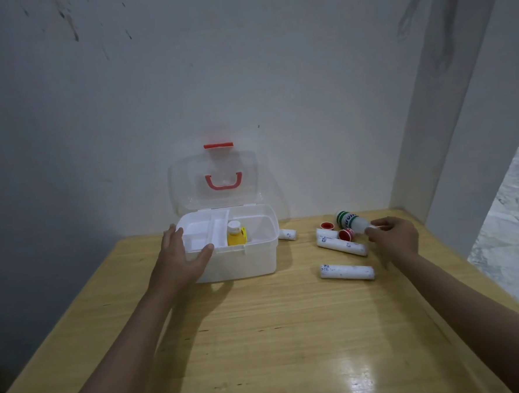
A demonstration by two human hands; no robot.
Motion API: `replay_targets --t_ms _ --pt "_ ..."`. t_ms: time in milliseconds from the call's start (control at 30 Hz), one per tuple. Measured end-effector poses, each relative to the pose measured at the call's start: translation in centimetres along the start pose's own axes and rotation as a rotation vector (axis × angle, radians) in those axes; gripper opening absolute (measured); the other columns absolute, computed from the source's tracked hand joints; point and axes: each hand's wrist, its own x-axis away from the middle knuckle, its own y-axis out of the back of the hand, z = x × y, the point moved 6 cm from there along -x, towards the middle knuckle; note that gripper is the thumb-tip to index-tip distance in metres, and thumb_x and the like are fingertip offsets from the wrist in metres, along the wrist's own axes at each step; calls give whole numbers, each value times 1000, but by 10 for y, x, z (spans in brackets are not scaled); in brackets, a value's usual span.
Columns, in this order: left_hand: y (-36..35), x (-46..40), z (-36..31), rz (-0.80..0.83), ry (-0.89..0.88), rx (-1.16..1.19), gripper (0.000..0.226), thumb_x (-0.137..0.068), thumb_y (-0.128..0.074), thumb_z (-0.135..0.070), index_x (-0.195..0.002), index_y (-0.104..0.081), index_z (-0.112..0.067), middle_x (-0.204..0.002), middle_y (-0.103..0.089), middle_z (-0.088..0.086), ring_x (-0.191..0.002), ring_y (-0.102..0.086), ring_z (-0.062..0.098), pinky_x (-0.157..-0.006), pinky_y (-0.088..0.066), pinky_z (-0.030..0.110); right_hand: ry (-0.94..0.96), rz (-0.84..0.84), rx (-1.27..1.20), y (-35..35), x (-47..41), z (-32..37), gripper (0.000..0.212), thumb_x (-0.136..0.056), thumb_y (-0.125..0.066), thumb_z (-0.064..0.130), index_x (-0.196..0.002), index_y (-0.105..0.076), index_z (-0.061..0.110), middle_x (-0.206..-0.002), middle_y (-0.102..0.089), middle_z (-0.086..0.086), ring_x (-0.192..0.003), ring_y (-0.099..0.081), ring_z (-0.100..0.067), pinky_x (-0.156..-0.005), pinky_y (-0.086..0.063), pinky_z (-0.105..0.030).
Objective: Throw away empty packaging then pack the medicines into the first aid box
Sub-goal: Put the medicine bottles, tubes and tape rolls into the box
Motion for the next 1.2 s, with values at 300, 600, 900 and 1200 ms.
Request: replay_targets --t_ms 300,600,900,1200 --pt "1 1 -1 12 4 11 83 -83 -57 -53 -146 -24 -12 -159 -10 2 -146 -15 23 -111 -29 47 176 7 -383 18 22 62 23 -74 -71 15 -96 -71 14 -77 -72 -3 -71 -73 -20 -74 -60 -43" --pt "2 3 -3 29 15 26 86 -81 -56 -56 -147 -21 -15 -160 -9 0 -145 -16 23 -109 -31 48 479 331 -297 -22 72 165 20 -76 -72 13 -96 -71 17 -85 -72 -5 -69 -73 -16 -68 -61 -32" --pt "3 4 -3 26 0 39 85 -82 -55 -56 -147 -20 -15 -160 -7 -2 -146 -12 19 -112 -27 44 582 469 -43 -83 90 187 18 -75 -73 14 -92 -72 9 -85 -69 -3 -67 -61 -8 -67 -52 -22" --pt "4 5 -4 11 -3 58 85 -81 -57 -55 -147 -21 -16 -160 -9 -2 -145 -18 22 -109 -32 45 632 615 48 -111 102 182 21 -80 -72 18 -99 -73 10 -98 -73 -6 -83 -65 -14 -75 -56 -26"
